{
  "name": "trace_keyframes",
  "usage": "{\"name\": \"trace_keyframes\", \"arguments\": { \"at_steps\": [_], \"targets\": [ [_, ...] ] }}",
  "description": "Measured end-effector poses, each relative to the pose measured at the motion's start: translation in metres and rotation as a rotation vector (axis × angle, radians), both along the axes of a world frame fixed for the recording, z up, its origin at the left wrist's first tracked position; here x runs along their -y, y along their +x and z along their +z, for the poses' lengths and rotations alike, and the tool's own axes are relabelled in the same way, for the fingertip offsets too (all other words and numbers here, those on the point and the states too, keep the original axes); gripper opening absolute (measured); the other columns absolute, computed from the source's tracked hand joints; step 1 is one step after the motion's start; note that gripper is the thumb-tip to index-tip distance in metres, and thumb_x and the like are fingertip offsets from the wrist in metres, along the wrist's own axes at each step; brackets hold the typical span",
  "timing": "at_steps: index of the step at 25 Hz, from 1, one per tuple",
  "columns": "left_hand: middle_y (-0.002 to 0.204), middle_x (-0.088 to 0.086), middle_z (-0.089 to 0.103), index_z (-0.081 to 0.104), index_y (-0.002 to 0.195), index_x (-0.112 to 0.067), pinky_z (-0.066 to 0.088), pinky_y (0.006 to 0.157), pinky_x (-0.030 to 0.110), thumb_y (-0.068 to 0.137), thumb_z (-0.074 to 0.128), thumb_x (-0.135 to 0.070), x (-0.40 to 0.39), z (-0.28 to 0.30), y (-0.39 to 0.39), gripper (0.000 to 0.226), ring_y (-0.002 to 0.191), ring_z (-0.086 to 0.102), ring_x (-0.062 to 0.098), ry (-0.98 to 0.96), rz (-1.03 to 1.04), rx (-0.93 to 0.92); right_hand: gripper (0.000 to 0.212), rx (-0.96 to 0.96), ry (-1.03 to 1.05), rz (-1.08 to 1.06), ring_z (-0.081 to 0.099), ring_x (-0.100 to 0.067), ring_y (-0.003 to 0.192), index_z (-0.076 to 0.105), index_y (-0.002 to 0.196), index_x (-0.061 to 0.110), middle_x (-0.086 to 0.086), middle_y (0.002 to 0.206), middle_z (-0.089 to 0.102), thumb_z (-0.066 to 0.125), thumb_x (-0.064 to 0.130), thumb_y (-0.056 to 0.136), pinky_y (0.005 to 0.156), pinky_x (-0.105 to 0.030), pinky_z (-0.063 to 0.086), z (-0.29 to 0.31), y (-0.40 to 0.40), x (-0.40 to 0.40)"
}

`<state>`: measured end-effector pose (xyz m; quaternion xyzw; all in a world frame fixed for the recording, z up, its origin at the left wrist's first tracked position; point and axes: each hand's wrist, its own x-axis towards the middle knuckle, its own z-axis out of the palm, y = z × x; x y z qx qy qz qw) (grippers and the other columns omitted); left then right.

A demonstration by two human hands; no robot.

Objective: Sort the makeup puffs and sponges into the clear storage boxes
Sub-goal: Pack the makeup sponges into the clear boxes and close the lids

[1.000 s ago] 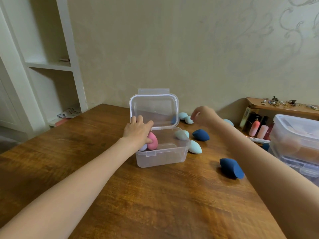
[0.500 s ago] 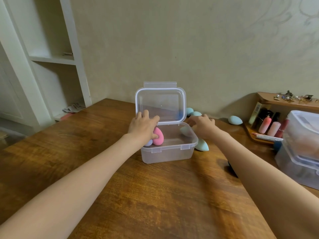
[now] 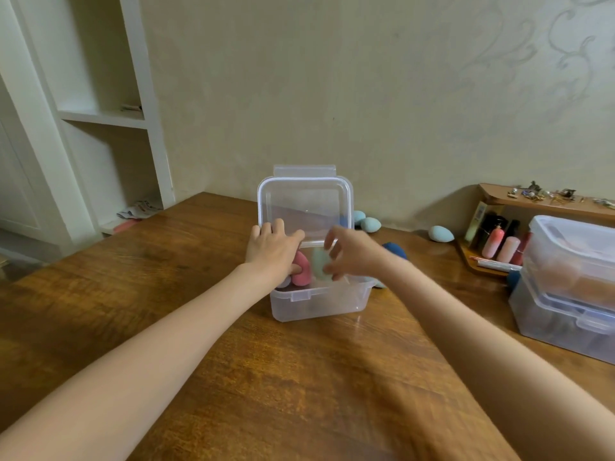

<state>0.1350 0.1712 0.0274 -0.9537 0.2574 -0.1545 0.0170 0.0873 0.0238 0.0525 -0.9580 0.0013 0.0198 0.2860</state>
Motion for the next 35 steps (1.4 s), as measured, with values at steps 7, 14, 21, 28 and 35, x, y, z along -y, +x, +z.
{"name": "trace_keyframes", "arguments": {
  "at_steps": [7, 14, 21, 28, 35],
  "targets": [
    [0.130, 0.008, 0.039, 0.044, 0.126, -0.023, 0.035, 0.102, 0.039, 0.091, 0.053, -0.017, -0.001, -0.001, -0.005, 0.037, 0.121, 0.036, 0.028, -0.075, -0.241, -0.111, 0.029, 0.047, -0.436, -0.068, 0.062, -0.022, 0.101, 0.059, 0.113, 0.003, -0.011, 0.112, 0.066, 0.060, 0.018, 0.088, 0.092, -0.031, 0.048, -0.022, 0.014, -0.013],
    [0.140, 0.002, 0.032, 0.058, 0.122, -0.024, 0.028, 0.109, 0.041, 0.093, 0.046, -0.007, -0.002, -0.002, 0.002, 0.036, 0.127, 0.029, 0.024, -0.079, -0.290, -0.229, 0.031, 0.180, -0.303, -0.146, 0.060, -0.025, 0.068, 0.054, 0.062, 0.005, -0.014, 0.073, 0.063, 0.063, 0.022, 0.086, 0.055, -0.029, 0.047, 0.004, 0.003, 0.002],
    [0.136, 0.001, 0.034, 0.061, 0.117, -0.033, 0.027, 0.108, 0.042, 0.093, 0.048, -0.012, -0.001, -0.002, 0.000, 0.034, 0.125, 0.030, 0.022, -0.114, -0.305, -0.244, 0.022, -0.150, -0.404, -0.171, 0.051, -0.016, 0.077, 0.055, 0.086, 0.013, -0.003, 0.092, 0.057, 0.072, 0.023, 0.078, 0.065, -0.025, 0.044, -0.011, -0.016, 0.062],
    [0.137, 0.002, 0.034, 0.061, 0.115, -0.033, 0.025, 0.110, 0.044, 0.093, 0.047, -0.011, -0.001, -0.002, 0.002, 0.034, 0.126, 0.030, 0.024, -0.105, -0.310, -0.241, 0.033, 0.284, -0.115, -0.288, 0.050, -0.020, 0.084, 0.056, 0.112, 0.008, -0.007, 0.095, 0.054, 0.064, 0.010, 0.080, 0.070, -0.028, 0.041, 0.029, -0.009, 0.066],
    [0.142, 0.003, 0.030, 0.055, 0.124, -0.021, 0.023, 0.111, 0.044, 0.093, 0.049, -0.008, 0.000, 0.000, 0.001, 0.035, 0.129, 0.028, 0.025, -0.018, -0.276, -0.221, 0.019, 0.010, -0.599, 0.050, 0.049, -0.021, 0.059, 0.052, 0.066, 0.002, -0.010, 0.069, 0.050, 0.048, -0.004, 0.083, 0.050, -0.026, 0.041, 0.006, 0.005, 0.001]
  ]
}}
